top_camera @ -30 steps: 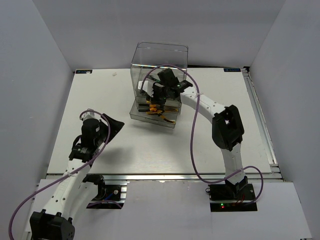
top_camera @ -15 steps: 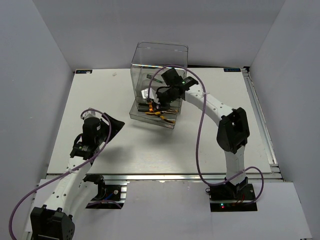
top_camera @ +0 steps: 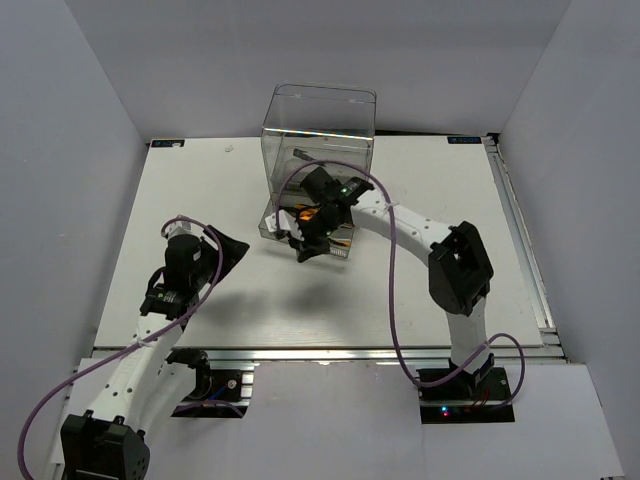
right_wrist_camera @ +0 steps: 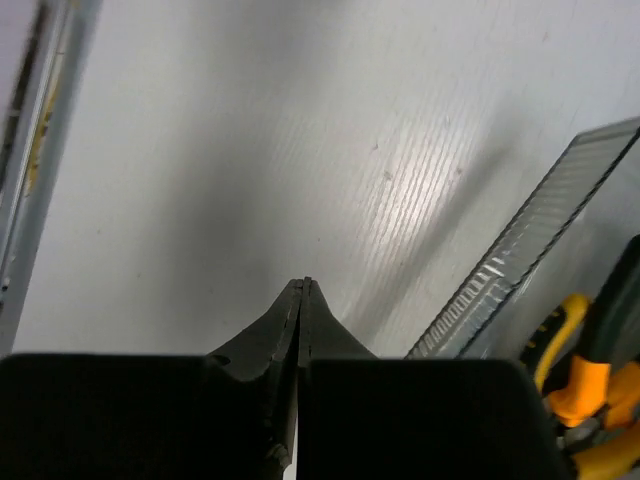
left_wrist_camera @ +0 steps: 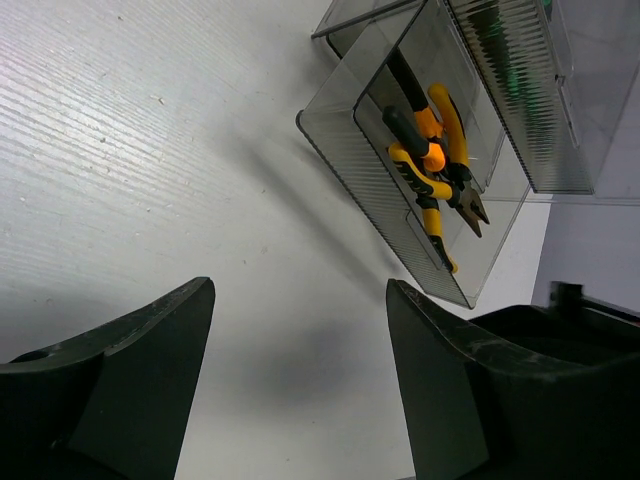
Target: Sort the tools into containers
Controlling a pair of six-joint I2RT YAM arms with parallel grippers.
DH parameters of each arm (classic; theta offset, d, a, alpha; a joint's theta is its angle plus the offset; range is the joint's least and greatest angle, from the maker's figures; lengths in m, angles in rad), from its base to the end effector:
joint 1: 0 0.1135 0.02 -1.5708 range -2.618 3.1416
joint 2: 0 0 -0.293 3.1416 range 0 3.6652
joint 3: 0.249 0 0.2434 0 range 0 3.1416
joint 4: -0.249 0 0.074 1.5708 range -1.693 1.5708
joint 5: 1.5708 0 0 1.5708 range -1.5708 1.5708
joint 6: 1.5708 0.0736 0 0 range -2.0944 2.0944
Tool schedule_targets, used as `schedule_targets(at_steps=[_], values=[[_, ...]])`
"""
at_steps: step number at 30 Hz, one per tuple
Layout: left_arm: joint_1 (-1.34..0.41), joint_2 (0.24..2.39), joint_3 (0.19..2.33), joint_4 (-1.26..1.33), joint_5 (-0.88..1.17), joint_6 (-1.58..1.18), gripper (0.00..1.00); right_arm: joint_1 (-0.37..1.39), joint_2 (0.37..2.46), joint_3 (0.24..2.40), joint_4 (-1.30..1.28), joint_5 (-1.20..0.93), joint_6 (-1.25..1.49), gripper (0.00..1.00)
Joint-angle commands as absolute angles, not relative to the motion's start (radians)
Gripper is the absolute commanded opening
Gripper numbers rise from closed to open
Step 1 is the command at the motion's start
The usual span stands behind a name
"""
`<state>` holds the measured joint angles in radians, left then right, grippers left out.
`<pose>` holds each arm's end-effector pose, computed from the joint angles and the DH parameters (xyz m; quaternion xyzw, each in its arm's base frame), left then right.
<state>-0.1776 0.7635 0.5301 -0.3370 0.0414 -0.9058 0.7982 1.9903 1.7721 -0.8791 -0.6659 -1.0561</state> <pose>0.1726 -0.0341 0.2402 -0.3031 0.8233 -0.2628 0.4015 0.2765 0.3488 0.2712 -0.7809 0.4900 0.2866 0.2607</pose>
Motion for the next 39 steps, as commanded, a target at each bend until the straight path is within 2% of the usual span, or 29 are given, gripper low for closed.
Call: schedule_targets(at_steps=[1,12,15,16,17,20,34,39], values=[[-0.172,0.736,0.549,-0.356,0.026,-0.893,0.8,0.825,1.974,1.711,-0.695,-0.495,-0.813,0.0],[-0.17,0.718,0.555,-0.38,0.014,-0.888,0.8,0.871,1.97,1.536,-0.422,-0.158,-0.647,0.0],[-0.17,0.713,0.557,-0.385,0.015,-0.888,0.8,0.873,1.964,1.494,-0.332,-0.016,-0.649,0.13],[-0.17,0.71,0.555,-0.387,0.014,-0.887,0.8,0.87,1.962,1.488,-0.295,-0.005,-0.66,0.16],[-0.172,0.709,0.557,-0.387,0.014,-0.887,0.8,0.868,1.957,1.482,-0.269,0.029,-0.661,0.25],[-0.17,0.706,0.554,-0.39,0.014,-0.89,0.8,0.859,1.947,1.47,-0.203,0.071,-0.664,0.36],[-0.17,0.71,0.561,-0.388,0.015,-0.887,0.8,0.789,1.983,1.543,-0.135,0.084,-0.697,0.5],[-0.172,0.732,0.568,-0.379,0.028,-0.888,0.8,0.75,2.034,1.601,-0.103,0.097,-0.672,0.61]])
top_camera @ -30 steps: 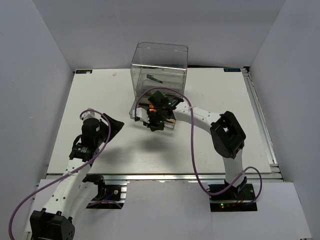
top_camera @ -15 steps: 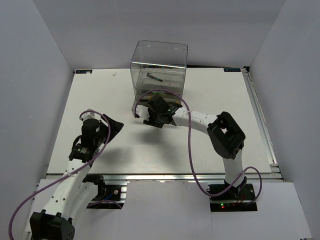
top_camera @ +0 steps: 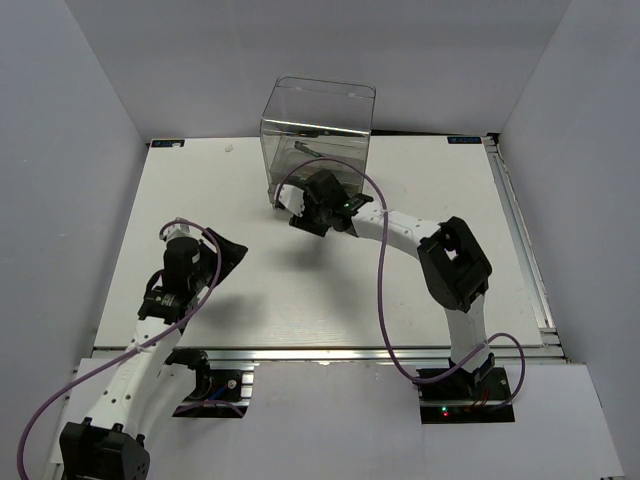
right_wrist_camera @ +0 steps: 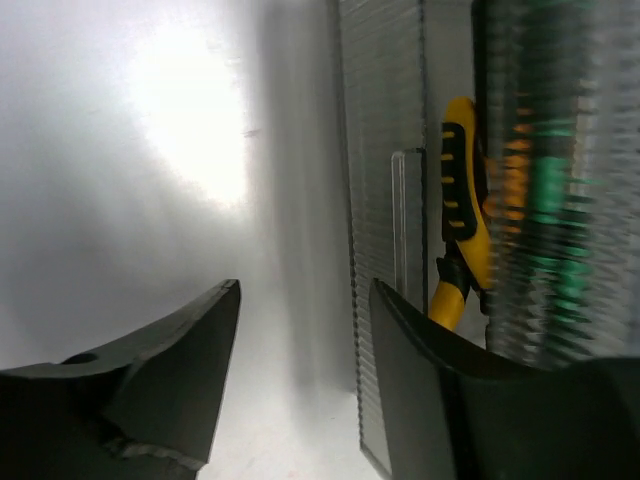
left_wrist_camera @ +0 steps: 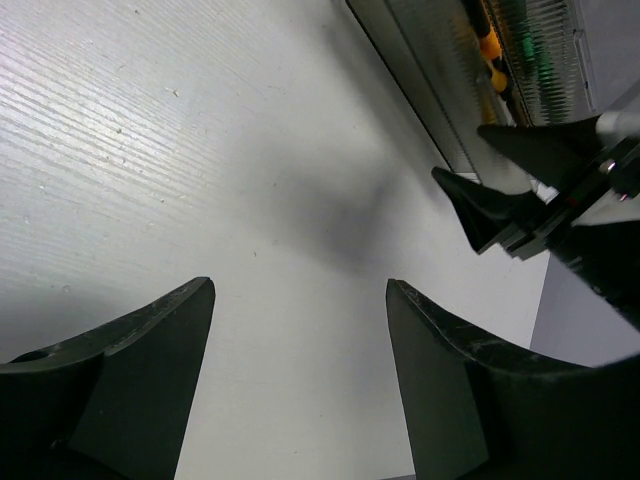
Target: Sort the tools into containers
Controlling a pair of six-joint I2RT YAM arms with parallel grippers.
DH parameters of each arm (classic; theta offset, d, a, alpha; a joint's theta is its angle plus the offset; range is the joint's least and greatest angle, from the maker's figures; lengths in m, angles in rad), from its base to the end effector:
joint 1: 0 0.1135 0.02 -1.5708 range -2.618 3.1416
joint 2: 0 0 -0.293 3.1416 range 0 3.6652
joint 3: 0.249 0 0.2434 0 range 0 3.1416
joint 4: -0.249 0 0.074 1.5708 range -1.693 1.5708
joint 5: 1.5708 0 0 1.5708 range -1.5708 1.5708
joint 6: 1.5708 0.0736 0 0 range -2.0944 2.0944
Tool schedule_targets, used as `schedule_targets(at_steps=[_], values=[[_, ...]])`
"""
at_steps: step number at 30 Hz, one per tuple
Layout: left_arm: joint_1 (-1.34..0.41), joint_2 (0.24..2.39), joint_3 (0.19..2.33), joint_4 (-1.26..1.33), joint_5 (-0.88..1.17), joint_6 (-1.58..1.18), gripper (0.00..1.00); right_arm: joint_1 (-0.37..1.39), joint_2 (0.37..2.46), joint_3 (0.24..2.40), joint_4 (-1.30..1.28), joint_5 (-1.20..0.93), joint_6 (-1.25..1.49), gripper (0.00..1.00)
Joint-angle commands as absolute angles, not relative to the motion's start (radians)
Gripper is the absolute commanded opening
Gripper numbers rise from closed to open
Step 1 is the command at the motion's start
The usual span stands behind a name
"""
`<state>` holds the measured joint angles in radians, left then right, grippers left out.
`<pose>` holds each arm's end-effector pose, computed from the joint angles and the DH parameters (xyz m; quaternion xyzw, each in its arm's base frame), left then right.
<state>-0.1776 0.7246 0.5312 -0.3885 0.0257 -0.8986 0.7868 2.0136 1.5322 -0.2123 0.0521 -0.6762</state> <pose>0.1640 -0.0314 0.2401 -0.3048 0.8257 -0.2529 0.4017 0.3528 0.3484 0.2279 -0.5963 0.6809 -0.0001 0.4251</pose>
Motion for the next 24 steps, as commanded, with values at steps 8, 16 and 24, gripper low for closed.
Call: schedule_targets(at_steps=[8,16,24], values=[[-0.172,0.765,0.555,-0.319,0.081,-0.896,0.8,0.712,2.065,1.641,-0.084,0.086,-0.658,0.72],[-0.172,0.914,0.485,-0.019,0.242,-0.937,0.76,0.611,1.922,1.712,-0.573,-0.634,-0.935,0.64],[-0.212,1.339,0.569,0.353,0.354,-1.069,0.67,0.414,1.717,1.536,-0.606,-0.965,-0.936,0.4]])
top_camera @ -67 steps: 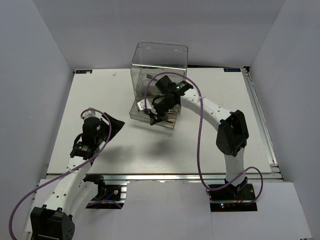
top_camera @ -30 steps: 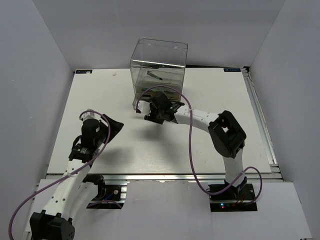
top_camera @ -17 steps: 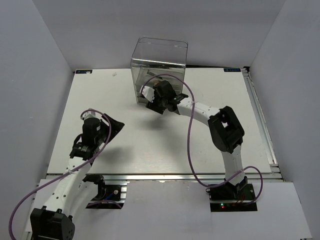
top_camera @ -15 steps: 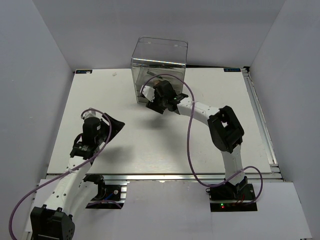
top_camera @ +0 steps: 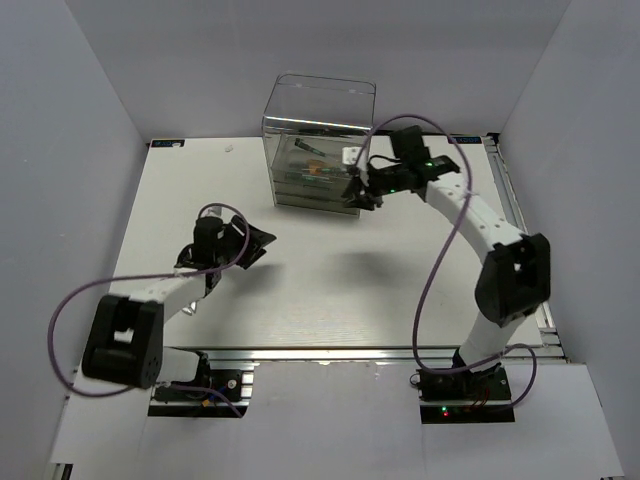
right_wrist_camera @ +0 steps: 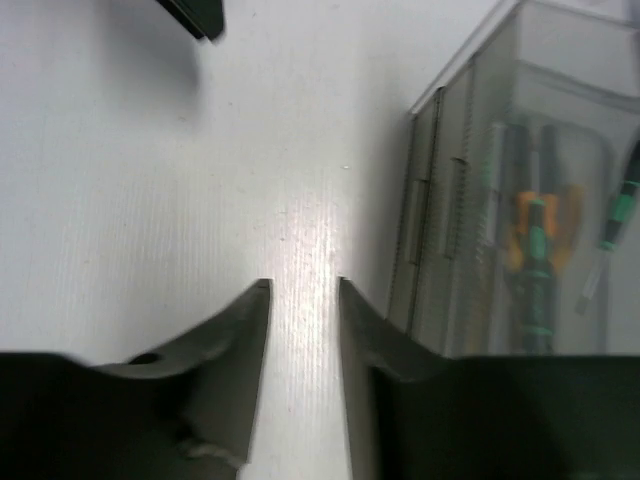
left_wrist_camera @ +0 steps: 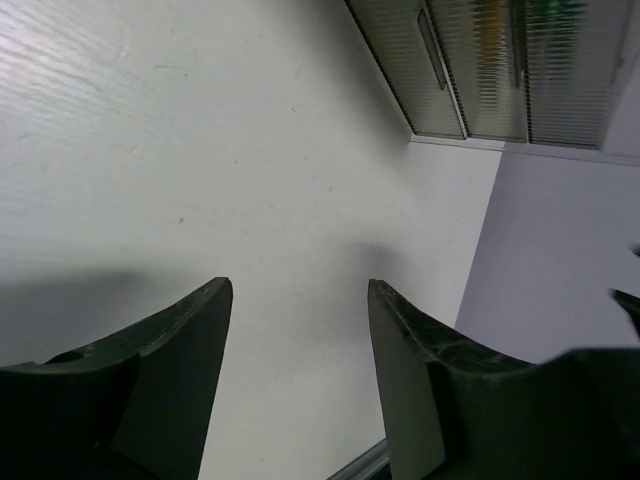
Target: Sort the tools into containers
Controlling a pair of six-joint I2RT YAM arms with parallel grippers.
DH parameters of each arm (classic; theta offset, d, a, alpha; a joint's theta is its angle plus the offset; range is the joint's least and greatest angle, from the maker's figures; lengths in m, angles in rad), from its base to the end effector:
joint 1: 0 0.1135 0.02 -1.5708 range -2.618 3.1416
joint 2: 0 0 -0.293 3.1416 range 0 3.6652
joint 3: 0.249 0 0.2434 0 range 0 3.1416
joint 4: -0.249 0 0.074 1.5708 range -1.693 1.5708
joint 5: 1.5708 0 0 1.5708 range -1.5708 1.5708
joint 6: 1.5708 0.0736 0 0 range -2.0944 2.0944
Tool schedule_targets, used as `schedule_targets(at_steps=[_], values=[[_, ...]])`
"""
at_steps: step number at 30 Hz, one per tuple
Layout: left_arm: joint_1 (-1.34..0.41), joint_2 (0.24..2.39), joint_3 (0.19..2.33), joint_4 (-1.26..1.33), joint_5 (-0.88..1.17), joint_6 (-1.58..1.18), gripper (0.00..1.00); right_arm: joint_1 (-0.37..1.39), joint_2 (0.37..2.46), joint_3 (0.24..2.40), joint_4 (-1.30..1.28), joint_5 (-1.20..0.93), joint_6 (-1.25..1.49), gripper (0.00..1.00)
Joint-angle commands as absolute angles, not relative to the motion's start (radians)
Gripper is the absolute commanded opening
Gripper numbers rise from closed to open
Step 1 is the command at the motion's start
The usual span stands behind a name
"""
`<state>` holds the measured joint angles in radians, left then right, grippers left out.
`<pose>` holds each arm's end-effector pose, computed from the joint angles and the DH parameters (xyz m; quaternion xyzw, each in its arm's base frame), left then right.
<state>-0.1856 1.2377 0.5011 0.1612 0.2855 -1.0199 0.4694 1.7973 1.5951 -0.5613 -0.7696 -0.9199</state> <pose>0.2523 -0.0685 0.1977 -0.2903 0.8227 -0.3709 0.3184 0.3519 0.2359 0.3227 -0.6589 0.5605 0.2552 0.4320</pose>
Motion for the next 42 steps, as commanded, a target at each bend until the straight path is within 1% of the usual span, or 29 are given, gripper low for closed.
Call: schedule_targets(at_steps=[1,2,4,5,6,7,8,9,15,19,26,34,42], values=[[-0.222,1.391,0.598,0.409,0.371,-1.078,0.65,0.401,1.695,1.513,-0.579,-0.968,-0.918,0.34],[-0.241,1.493,0.667,0.428,0.377,-1.084,0.62,0.376,1.653,1.461,-0.559,-0.965,-0.901,0.32],[-0.258,1.593,0.742,0.462,0.399,-1.097,0.59,0.353,1.617,1.418,-0.514,-0.971,-0.858,0.28],[-0.265,1.685,0.779,0.469,0.405,-1.1,0.56,0.342,1.585,1.381,-0.502,-0.971,-0.842,0.28],[-0.278,1.727,0.849,0.471,0.408,-1.114,0.51,0.324,1.571,1.361,-0.486,-0.973,-0.827,0.28],[-0.284,1.765,0.877,0.483,0.4,-1.123,0.49,0.313,1.546,1.344,-0.463,-0.974,-0.806,0.28],[-0.288,1.829,0.902,0.491,0.393,-1.132,0.48,0.295,1.537,1.31,-0.453,-0.974,-0.795,0.28],[-0.296,1.857,0.943,0.498,0.384,-1.158,0.47,0.287,1.526,1.293,-0.44,-0.974,-0.785,0.28],[-0.31,2.023,1.04,0.59,0.327,-1.298,0.48,0.223,1.493,1.238,-0.4,-0.977,-0.758,0.29],[-0.321,2.075,1.065,0.701,0.273,-1.367,0.47,0.192,1.5,1.236,-0.393,-0.991,-0.753,0.3],[-0.327,2.123,1.086,0.741,0.215,-1.44,0.42,0.173,1.516,1.244,-0.393,-1.002,-0.756,0.3],[-0.337,2.129,1.08,0.824,0.255,-1.456,0.37,0.17,1.52,1.244,-0.417,-1.002,-0.776,0.3],[-0.341,2.135,1.042,0.887,0.248,-1.479,0.34,0.17,1.519,1.233,-0.416,-0.997,-0.781,0.31]])
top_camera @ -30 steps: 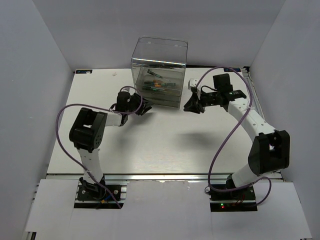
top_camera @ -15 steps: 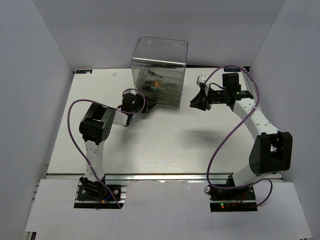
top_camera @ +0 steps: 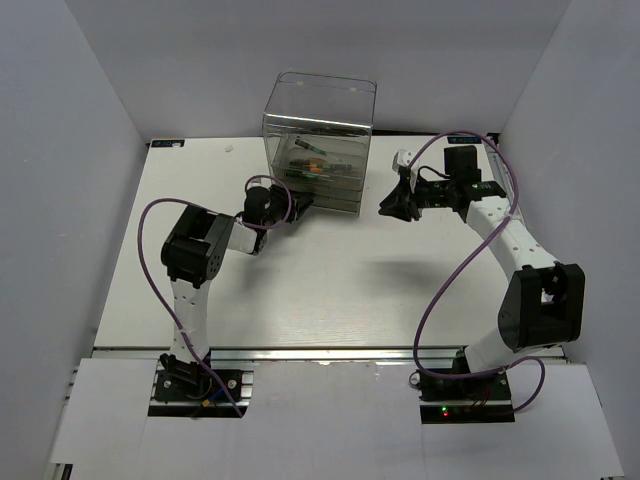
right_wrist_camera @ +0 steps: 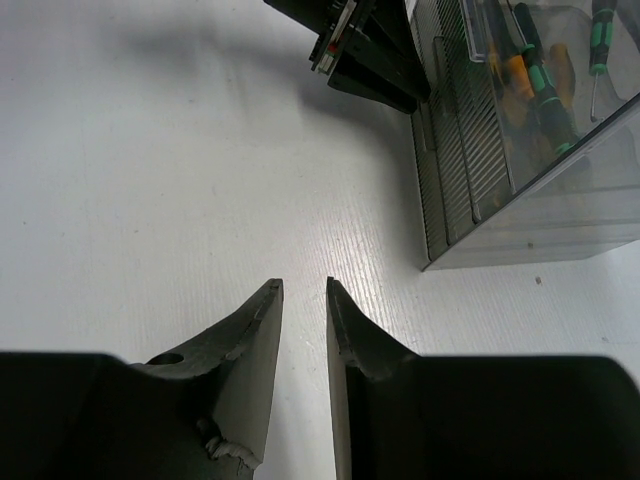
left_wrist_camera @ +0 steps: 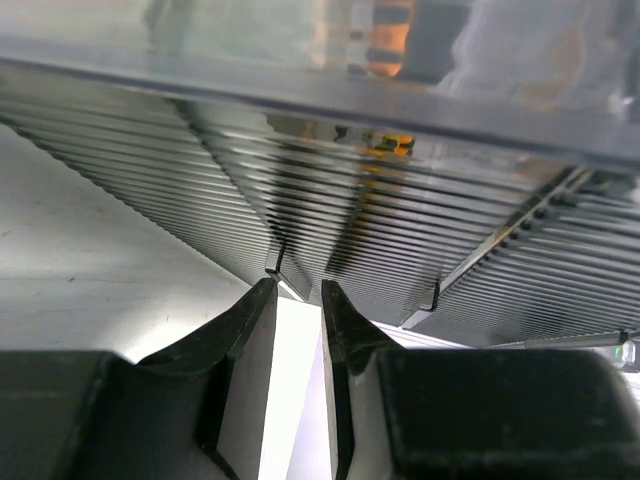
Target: Sort the tools into containers
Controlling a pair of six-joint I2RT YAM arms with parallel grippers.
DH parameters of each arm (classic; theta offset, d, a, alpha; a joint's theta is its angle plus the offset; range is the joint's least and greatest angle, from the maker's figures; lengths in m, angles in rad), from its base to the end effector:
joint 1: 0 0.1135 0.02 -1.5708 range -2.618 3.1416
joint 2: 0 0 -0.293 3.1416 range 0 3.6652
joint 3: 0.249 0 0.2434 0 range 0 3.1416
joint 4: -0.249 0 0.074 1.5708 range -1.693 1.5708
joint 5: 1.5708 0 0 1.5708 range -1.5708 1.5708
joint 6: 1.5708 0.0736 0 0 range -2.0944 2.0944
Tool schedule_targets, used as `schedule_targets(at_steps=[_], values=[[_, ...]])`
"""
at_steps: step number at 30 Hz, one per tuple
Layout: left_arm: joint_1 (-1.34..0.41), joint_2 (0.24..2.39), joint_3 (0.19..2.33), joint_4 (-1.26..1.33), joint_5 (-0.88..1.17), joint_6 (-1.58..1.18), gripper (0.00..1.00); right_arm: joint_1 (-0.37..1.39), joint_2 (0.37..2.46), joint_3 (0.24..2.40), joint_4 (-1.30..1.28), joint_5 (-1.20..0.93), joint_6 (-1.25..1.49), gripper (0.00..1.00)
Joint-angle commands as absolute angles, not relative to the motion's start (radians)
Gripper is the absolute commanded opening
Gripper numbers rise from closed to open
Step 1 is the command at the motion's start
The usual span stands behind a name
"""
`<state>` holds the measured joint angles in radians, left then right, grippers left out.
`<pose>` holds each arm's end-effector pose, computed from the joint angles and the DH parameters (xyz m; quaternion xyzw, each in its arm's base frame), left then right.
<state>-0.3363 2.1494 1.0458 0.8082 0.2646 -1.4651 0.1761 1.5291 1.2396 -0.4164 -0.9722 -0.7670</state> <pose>0.4456 -0.1762 0.1330 -0.3597 0.7149 -0.5284 0.2834 0.3230 0.1192 0.3215 -0.5391 0.6262 0.2979 0.4780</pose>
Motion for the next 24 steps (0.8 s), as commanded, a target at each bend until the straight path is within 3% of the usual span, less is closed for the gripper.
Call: schedule_targets(at_steps=[1,10,21,23,24], values=[[-0.341,2.135,1.042,0.891,0.247,-1.48,0.34,0.17,1.519,1.232,-0.419,-0.996,-0.785,0.31],[-0.341,2.169,1.061,0.856,0.222,-1.491,0.37,0.17,1.519,1.23,-0.411,-0.999,-0.778,0.31],[-0.341,2.198,1.115,0.792,0.224,-1.47,0.24,0.17,1.517,1.23,-0.41,-1.003,-0.773,0.31],[-0.341,2.201,1.117,0.792,0.229,-1.468,0.1,0.169,1.516,1.23,-0.408,-1.003,-0.773,0.31],[-0.341,2.2,1.117,0.792,0.23,-1.468,0.08,0.17,1.517,1.23,-0.41,-1.003,-0.773,0.31]])
